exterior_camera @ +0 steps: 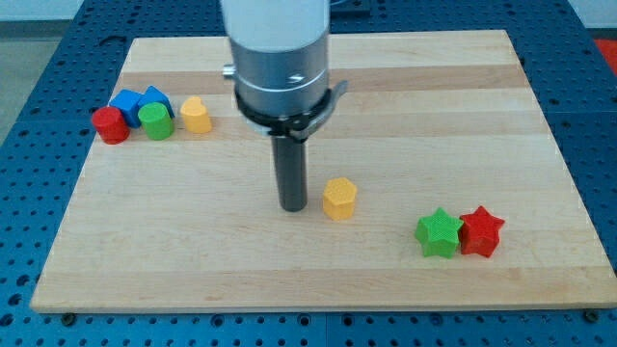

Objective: Move the yellow hexagon to the top of the red star

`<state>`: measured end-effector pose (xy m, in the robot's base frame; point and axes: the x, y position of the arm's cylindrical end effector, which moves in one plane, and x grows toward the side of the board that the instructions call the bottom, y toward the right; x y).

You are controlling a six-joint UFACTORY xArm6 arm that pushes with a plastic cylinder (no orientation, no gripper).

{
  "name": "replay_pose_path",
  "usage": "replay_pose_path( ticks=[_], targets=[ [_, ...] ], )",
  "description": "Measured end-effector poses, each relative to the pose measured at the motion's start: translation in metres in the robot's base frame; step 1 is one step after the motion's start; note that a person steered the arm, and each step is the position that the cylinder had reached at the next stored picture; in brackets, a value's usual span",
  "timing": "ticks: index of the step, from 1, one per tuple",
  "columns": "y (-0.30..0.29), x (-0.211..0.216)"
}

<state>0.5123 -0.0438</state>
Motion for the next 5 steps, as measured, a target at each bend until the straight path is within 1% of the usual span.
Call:
replay_pose_path(
  ticks=[1, 2, 3, 4, 5],
  targets=[
    [-0.005, 0.021],
    [0.005, 0.017],
    [0.025, -0.013],
    [0.070, -0.026],
    [0.051, -0.026]
  ],
)
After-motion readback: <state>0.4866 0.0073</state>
